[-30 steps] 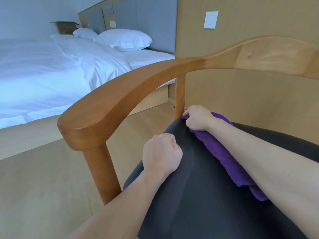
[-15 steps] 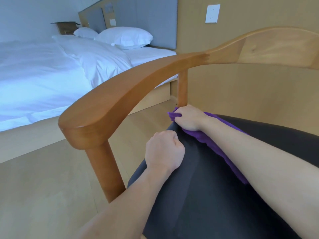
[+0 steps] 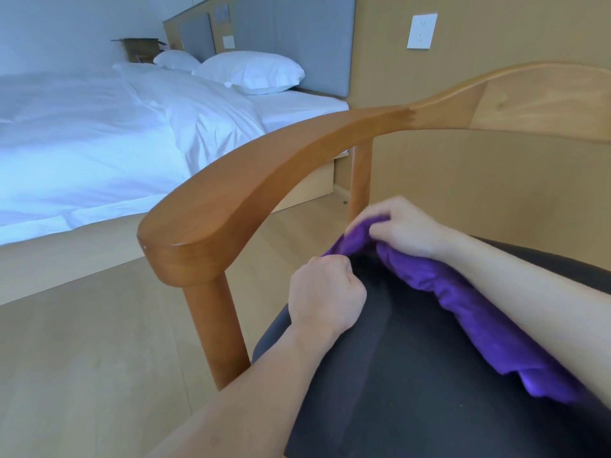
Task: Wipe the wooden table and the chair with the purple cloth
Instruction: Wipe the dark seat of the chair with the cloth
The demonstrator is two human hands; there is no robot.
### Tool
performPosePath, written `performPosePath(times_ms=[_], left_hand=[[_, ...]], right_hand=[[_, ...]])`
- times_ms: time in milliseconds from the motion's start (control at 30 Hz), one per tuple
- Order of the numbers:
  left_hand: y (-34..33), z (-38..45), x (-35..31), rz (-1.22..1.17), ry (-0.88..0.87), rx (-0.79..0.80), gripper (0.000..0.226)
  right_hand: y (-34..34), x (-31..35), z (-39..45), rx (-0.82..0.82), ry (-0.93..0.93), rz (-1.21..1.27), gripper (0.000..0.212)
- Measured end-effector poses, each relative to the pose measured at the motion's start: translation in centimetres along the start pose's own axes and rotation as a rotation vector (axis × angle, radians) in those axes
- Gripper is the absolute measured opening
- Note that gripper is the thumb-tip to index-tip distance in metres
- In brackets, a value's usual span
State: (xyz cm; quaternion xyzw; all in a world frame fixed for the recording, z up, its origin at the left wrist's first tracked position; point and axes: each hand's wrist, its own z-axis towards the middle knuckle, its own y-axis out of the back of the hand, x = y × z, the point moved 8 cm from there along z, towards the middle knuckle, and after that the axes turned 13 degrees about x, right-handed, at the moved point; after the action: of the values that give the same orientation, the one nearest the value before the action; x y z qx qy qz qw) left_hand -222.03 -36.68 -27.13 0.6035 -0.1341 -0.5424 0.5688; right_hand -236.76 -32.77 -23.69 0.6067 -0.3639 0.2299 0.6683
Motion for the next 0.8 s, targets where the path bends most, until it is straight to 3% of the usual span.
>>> performPosePath(times_ms=[67,100,167,233,467,600,700,767,800], left_hand=[[0.1,0.0,0.1,-0.011,0.014,-0.001,0.018],[0.1,0.1,0.2,-0.012,0.019,-0.002,0.018],[0.1,0.1,0.2,-0.017,0.028,0.008,0.015],[0.2,0.0,0.3,-0.033,0.043,0.012,0.015],[0.1,-0.2,0.3,-0.021,0.050,0.026,0.026],[0.4,-0.5,0.2,-0.010,0.016,-0.014,0.021],[0.5,-0.9,0.1,-0.008,0.018,-0.042,0.023],[0.5,-0.9,0.1,0.006,0.018,-0.048,0.024],[0.5,-0.8,0.2,0.012,0.021,-0.049,0.024]], right_hand=[[3.1,-2.3,0.4,-0.323,-0.049,0.089,0.035],[3.3,-3.4,0.9,-0.363,-0.129,0.035,0.029],[1.9,-4.7,2.3,-0.220,-0.270,-0.196,0.020],[0.2,-4.3,2.6,-0.098,-0.311,-0.350,0.033],[-2.7,-1.4,0.0,0.059,-0.209,-0.489,0.055],[-4.7,1.0,-3.8,0.190,-0.065,-0.550,0.057],[-4.3,2.7,-6.6,0.319,-0.068,-0.436,0.055],[-1.5,3.0,-6.7,0.222,-0.114,-0.276,0.053],[0.7,2.7,-6.1,0.080,-0.113,-0.185,0.052]])
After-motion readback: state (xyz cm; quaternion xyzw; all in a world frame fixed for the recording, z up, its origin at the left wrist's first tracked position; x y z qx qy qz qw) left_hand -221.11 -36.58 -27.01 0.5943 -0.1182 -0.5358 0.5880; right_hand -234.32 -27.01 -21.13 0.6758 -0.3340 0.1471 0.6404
